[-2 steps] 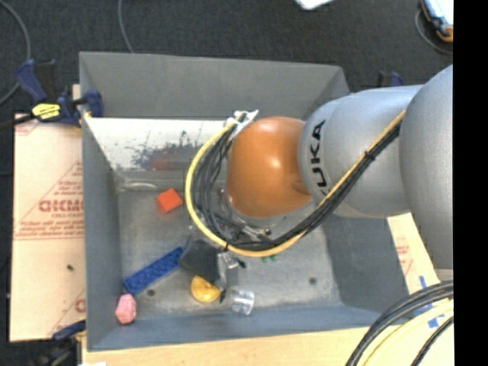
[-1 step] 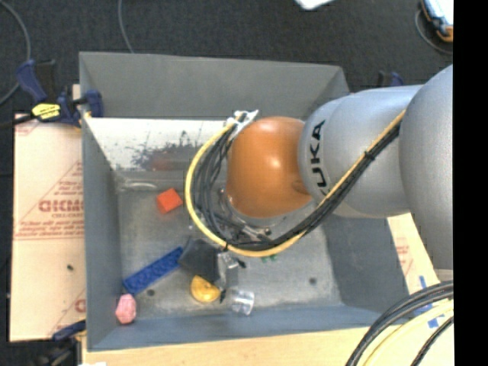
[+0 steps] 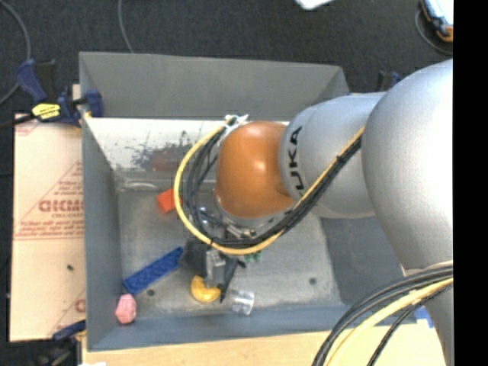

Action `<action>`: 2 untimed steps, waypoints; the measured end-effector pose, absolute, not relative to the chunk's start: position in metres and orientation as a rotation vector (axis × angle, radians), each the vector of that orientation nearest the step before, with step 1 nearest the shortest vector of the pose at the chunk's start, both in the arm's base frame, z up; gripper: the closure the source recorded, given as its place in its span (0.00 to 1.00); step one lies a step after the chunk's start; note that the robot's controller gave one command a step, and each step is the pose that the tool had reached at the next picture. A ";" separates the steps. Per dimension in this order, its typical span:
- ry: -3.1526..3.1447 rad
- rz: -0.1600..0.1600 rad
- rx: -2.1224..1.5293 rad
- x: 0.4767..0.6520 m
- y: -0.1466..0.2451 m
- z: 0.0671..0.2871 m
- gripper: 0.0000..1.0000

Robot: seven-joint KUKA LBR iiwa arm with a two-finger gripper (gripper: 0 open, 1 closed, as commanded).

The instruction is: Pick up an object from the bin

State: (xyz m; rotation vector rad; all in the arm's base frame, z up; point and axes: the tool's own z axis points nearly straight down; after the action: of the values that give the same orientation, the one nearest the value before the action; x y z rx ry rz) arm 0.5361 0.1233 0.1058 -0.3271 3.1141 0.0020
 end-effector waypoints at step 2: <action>3.124 0.007 0.185 0.549 0.129 0.072 1.00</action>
Offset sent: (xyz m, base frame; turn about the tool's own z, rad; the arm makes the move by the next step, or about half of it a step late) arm 0.0108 0.0054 -0.0358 0.3302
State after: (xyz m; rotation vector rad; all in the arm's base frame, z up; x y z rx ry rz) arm 0.5486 0.1286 0.0721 0.1855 3.1242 0.0075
